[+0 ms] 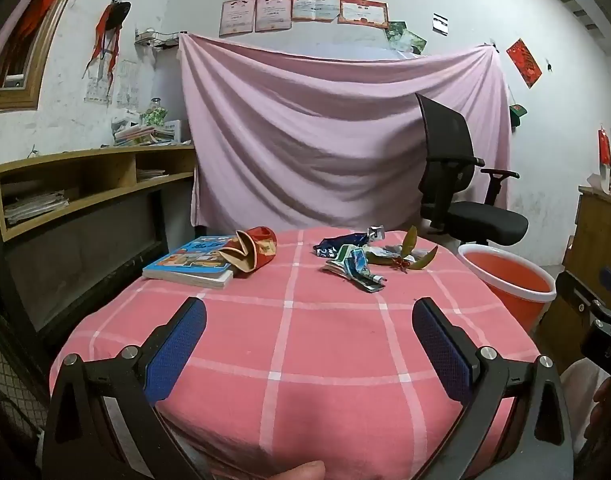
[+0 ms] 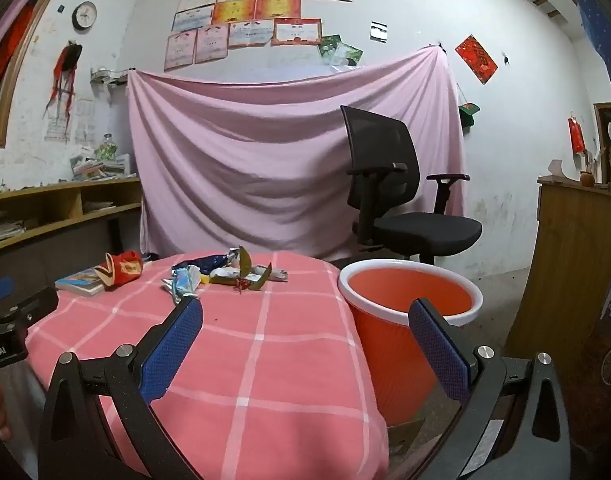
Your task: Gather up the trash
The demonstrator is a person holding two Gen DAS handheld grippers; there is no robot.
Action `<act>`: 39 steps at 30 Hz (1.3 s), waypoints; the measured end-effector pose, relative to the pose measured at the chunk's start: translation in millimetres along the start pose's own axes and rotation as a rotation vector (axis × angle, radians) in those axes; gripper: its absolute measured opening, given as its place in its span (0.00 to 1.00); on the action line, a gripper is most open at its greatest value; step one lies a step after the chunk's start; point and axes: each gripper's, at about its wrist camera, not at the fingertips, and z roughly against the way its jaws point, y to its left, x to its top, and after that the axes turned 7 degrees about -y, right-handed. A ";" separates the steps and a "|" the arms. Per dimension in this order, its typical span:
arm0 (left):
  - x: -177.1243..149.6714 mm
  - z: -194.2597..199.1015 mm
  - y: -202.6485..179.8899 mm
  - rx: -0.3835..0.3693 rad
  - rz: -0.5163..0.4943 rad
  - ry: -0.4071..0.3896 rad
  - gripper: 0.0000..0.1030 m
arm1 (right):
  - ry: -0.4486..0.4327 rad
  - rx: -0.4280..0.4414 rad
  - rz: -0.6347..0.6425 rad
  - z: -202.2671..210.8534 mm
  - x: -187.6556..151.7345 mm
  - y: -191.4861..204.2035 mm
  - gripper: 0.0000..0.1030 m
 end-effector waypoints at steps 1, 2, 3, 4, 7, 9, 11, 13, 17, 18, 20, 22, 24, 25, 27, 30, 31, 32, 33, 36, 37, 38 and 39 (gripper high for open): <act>0.0 0.0 -0.3 0.000 -0.003 -0.002 0.98 | 0.001 0.000 -0.002 -0.4 -0.1 -0.2 1.00; 0.0 -0.1 -0.7 0.001 -0.005 -0.003 0.98 | 0.002 0.001 -0.002 -0.7 -0.3 -0.2 1.00; 0.1 -0.5 -1.3 0.000 -0.008 -0.004 0.98 | 0.003 -0.001 -0.001 -0.9 -0.4 -0.2 1.00; 0.1 -0.9 -2.0 -0.001 -0.010 -0.004 0.98 | 0.003 -0.002 -0.001 -0.9 -0.6 -0.2 1.00; -1.5 2.0 -0.5 0.002 0.002 -0.010 0.98 | -0.001 -0.006 -0.002 -1.0 -1.0 0.5 1.00; -1.9 3.6 -1.5 0.002 -0.001 -0.013 0.98 | 0.008 -0.001 -0.005 -5.0 -0.6 -2.3 1.00; -2.2 5.0 -2.2 0.002 -0.004 -0.014 0.98 | 0.008 -0.001 -0.005 -5.6 -0.9 -1.9 1.00; -0.9 3.3 2.0 0.007 0.003 -0.009 0.98 | 0.008 0.000 -0.008 -4.5 -0.6 -2.7 1.00; -1.5 4.8 3.9 0.009 0.001 -0.011 0.98 | 0.007 0.000 -0.006 -5.3 -1.4 -2.0 1.00; -1.7 5.1 4.8 0.009 0.001 -0.011 0.98 | 0.011 0.002 -0.008 -3.4 -0.2 -1.5 1.00; -1.9 5.3 4.6 0.011 0.000 -0.012 0.98 | 0.009 0.002 -0.008 -2.0 -0.4 -0.6 1.00; -0.3 5.5 6.3 0.010 0.000 -0.011 0.98 | 0.011 0.002 -0.010 -2.2 -0.1 -0.6 1.00; -0.4 6.2 6.9 0.012 0.000 -0.012 0.98 | 0.010 0.003 -0.013 -3.3 -0.2 -1.8 1.00; 4.1 6.0 8.2 0.019 0.003 -0.013 0.98 | 0.010 0.002 -0.013 -3.9 -0.3 -2.3 1.00; 5.1 6.2 7.4 0.021 0.004 -0.013 0.98 | 0.010 0.002 -0.013 -5.1 -0.7 -2.8 1.00; 4.7 6.2 7.9 0.020 0.003 -0.014 0.98 | 0.011 0.005 -0.011 -4.0 -0.7 -1.7 1.00; 4.8 6.2 7.9 0.020 0.003 -0.014 0.98 | 0.011 0.006 -0.010 -4.6 -0.7 -1.9 1.00; 5.2 6.4 8.3 0.021 0.003 -0.014 0.98 | 0.011 0.006 -0.009 -5.1 -0.7 -2.1 1.00; 5.5 6.5 8.7 0.021 0.004 -0.013 0.98 | 0.011 0.007 -0.009 -5.7 -0.8 -2.3 1.00; 4.3 6.1 7.7 0.020 0.003 -0.014 0.98 | 0.011 0.008 -0.009 -7.5 -1.0 -3.1 1.00; 4.4 6.1 7.7 0.021 0.003 -0.014 0.98 | 0.011 0.002 -0.014 -3.0 -0.8 -1.9 1.00; 4.4 6.1 7.8 0.020 0.004 -0.014 0.98 | 0.012 0.002 -0.014 -3.2 -0.8 -2.1 1.00; 4.8 6.3 8.2 0.020 0.004 -0.014 0.98 | 0.012 0.002 -0.015 -3.5 -0.9 -2.5 1.00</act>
